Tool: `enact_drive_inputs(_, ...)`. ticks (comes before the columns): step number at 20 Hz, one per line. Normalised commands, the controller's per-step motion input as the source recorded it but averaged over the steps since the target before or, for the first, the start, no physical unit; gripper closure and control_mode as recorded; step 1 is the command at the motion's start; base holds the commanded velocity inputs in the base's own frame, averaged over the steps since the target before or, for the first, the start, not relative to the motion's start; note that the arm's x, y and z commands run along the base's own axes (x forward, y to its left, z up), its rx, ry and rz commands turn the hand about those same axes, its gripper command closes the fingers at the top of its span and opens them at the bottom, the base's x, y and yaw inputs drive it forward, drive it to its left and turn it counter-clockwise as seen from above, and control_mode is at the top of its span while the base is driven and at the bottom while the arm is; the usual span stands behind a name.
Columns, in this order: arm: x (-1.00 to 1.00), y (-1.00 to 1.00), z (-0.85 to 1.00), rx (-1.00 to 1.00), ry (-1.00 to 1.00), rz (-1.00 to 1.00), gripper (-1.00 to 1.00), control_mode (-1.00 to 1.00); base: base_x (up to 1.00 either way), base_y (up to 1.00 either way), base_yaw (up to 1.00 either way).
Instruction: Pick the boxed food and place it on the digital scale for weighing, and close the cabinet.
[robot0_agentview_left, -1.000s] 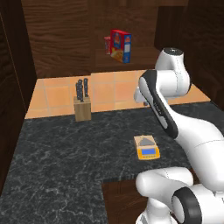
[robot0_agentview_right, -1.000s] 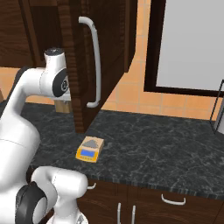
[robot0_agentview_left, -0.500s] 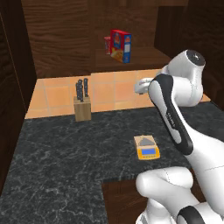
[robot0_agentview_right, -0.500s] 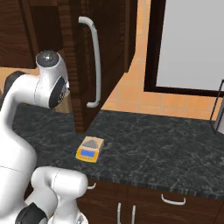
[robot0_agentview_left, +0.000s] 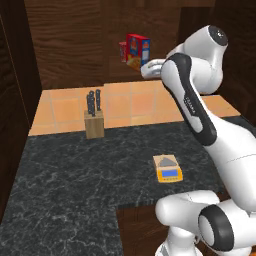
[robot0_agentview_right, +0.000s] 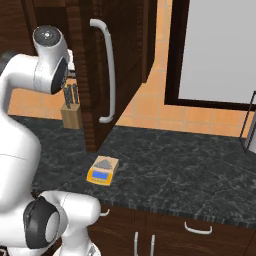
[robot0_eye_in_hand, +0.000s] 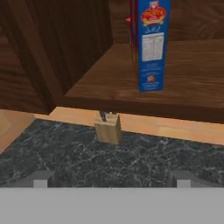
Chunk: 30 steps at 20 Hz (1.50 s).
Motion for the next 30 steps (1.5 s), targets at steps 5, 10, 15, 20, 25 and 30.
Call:
enact_drive_inputs(5, 0.65, 0.00, -0.02, -0.03, -0.15, 0.23, -1.00, -1.00, 0.00, 0.00, 0.00)
enact_drive_inputs(10, 0.75, 0.11, 0.00, -0.13, -0.15, 0.18, -1.00, -1.00, 0.00, 0.00, 0.00)
enact_drive_inputs(15, 0.58, 0.00, 0.02, -0.14, -0.04, 0.04, -1.00, -1.00, 0.00, 0.00, 0.00)
enact_drive_inputs(20, 0.47, 0.01, 0.00, -0.07, 0.00, 0.00, -1.00, -1.00, 0.00, 0.00, 0.00)
enact_drive_inputs(25, 0.52, 0.00, 0.00, 0.00, 0.00, -0.01, -1.00, -1.00, 0.00, 0.00, 0.00)
enact_drive_inputs(30, 0.40, 0.00, 0.00, 0.01, 0.00, -0.08, -1.00, -1.00, 0.00, 0.00, 0.00)
